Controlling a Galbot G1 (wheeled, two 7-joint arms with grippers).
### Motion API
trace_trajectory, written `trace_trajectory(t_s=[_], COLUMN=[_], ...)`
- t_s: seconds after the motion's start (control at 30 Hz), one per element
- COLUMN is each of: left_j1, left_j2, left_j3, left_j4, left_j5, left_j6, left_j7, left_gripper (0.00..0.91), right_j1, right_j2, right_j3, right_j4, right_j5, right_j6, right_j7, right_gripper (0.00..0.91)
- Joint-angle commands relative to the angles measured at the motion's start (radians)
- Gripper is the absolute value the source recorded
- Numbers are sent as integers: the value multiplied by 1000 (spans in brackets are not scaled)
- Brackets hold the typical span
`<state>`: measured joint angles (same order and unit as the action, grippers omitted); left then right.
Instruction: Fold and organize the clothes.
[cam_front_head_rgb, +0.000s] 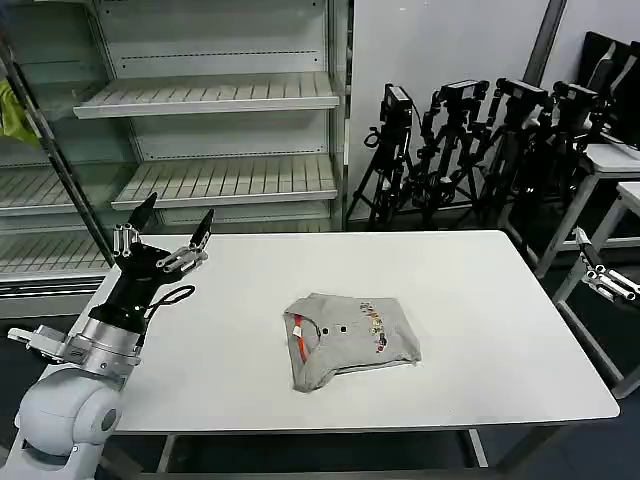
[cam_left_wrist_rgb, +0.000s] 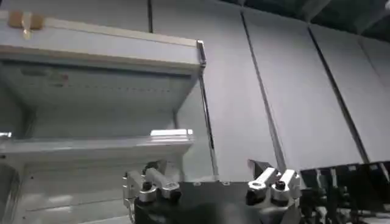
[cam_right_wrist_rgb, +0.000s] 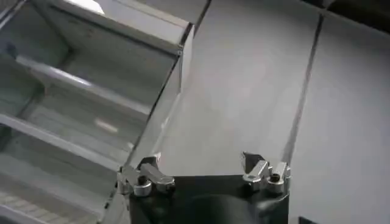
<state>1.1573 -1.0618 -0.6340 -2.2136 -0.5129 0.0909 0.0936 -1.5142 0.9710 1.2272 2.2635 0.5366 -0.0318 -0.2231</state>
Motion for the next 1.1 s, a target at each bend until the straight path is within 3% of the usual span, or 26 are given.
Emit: trace_trajectory(t_s=[0.03,0.23,0.43,1.1], left_j1=[22,23,28,26], left_j2=[2,-1,6,1], left_j3=[-33,-42,-53,-48], left_j4=[-20,-14,-6,12], left_j5=[-102,-96,-69,-65], left_j6=[29,19,21,15], left_j7=[1,2,3,6], left_gripper=[907,907,907,907], right_j1=[25,28,32,53], right_j2=[-2,13,26,68], right_j3=[8,4,-7,-37], right_j4=[-15,-16,-19,-23], right_j5=[47,33,9,-42], right_j6=[-4,-12,-9,1], right_j7=[52,137,169,148], right_gripper=[907,907,907,907])
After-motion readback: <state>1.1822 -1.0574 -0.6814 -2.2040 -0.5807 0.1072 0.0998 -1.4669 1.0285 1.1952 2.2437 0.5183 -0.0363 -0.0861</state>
